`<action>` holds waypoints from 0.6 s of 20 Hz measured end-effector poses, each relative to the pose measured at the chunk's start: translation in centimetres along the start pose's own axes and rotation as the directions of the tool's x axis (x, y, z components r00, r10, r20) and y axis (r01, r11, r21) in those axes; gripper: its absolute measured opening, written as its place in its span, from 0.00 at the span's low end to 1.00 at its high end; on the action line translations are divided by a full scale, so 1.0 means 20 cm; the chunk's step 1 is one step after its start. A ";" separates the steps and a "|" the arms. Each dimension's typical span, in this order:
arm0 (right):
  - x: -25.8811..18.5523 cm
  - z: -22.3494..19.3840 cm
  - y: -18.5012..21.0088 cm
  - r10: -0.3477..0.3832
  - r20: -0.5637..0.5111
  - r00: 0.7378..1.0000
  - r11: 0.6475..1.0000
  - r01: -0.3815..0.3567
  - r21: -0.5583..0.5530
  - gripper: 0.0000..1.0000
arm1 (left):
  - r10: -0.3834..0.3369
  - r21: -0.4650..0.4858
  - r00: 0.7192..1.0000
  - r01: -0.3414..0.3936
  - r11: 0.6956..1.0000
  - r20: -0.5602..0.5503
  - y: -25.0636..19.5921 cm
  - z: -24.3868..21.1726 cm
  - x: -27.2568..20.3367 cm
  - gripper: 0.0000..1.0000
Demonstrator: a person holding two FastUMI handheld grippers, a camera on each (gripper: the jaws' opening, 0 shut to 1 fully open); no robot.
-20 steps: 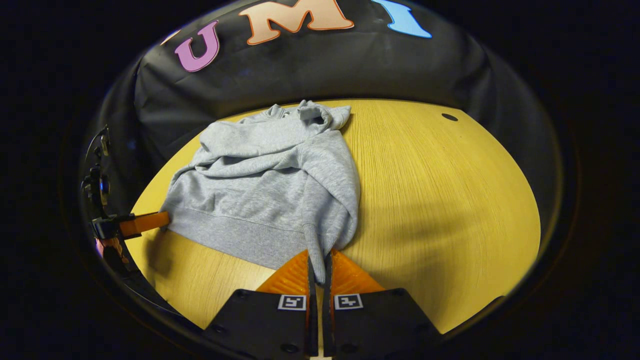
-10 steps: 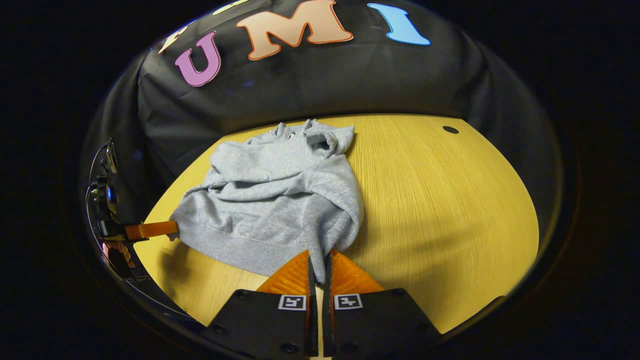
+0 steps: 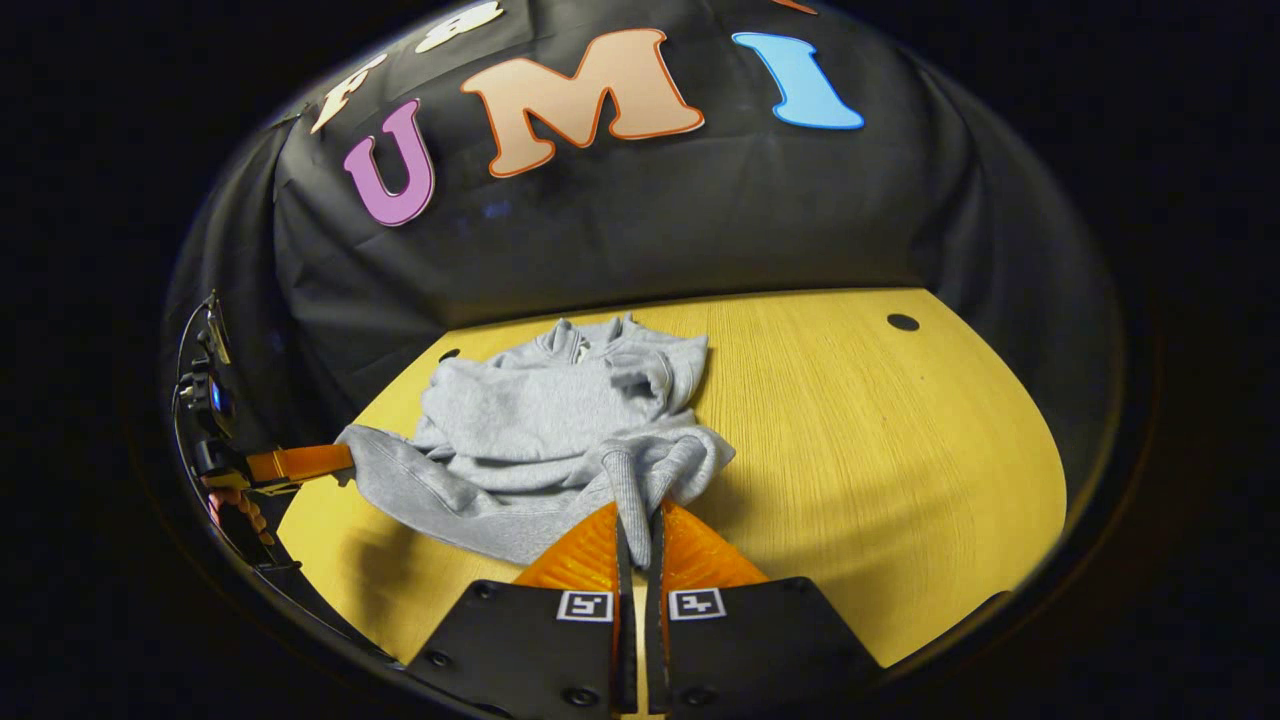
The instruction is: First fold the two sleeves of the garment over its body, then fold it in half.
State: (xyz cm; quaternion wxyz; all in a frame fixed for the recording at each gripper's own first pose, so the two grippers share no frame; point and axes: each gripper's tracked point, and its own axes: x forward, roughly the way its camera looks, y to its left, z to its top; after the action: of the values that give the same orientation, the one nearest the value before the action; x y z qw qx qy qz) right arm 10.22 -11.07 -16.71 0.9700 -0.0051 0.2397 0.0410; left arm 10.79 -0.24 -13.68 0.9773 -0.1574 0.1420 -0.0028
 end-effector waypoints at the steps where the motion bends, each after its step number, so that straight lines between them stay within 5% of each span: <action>1: 0.04 0.04 0.00 0.000 0.009 1.000 1.000 0.000 -0.002 0.06 | 0.001 -0.002 1.000 -0.001 1.000 0.013 -0.01 0.04 0.04 0.00; 7: 0.31 0.22 -0.01 -0.005 0.016 1.000 1.000 0.006 -0.015 0.06 | 0.022 -0.027 1.000 -0.022 0.999 0.019 0.01 0.16 0.28 0.00; 12: 0.57 0.23 -0.03 -0.013 -0.037 0.999 1.000 0.012 -0.027 0.06 | 0.088 0.060 0.996 -0.088 0.994 0.000 0.08 0.19 0.49 0.00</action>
State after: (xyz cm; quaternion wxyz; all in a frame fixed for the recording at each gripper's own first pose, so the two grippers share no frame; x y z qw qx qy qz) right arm 22.45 -10.70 -17.86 0.9654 -0.0201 0.2571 0.0379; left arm 21.09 1.94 -13.48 0.9805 -0.1217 0.1501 0.0356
